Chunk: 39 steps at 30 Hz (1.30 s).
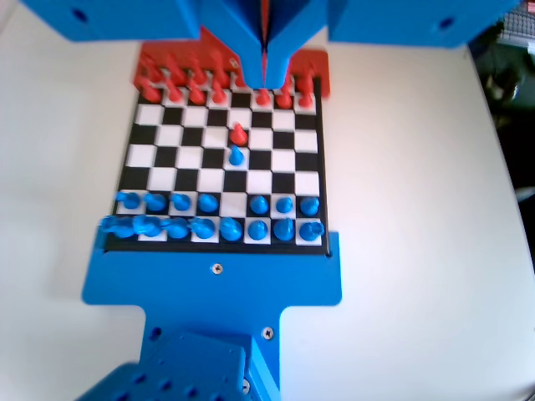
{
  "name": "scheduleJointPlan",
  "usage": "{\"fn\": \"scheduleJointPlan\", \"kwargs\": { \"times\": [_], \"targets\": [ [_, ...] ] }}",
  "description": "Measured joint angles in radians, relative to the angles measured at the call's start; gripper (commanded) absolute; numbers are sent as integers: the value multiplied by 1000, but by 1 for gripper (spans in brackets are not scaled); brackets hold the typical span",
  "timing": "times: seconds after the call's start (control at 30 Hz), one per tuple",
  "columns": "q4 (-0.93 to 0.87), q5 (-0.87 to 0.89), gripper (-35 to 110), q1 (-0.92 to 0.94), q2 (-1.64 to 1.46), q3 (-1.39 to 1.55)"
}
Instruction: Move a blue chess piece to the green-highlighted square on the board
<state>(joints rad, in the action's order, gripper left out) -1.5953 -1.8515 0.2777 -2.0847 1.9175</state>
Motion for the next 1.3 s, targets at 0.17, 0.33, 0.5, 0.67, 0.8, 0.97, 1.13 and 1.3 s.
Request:
{"fn": "scheduleJointPlan", "kwargs": {
  "times": [0.17, 0.33, 0.5, 0.67, 0.8, 0.97, 1.13, 1.3],
  "targets": [
    [46, -17, 1, 71, 118, 0],
    [103, -40, 1, 109, 255, 5],
    [170, -83, 1, 127, 359, 29],
    [245, -114, 4, 138, 440, 95],
    [325, -141, 6, 135, 456, 161],
    [417, -163, 8, 161, 456, 227],
    [514, -161, 8, 184, 456, 285],
    [600, -167, 9, 213, 456, 348]
  ]
}}
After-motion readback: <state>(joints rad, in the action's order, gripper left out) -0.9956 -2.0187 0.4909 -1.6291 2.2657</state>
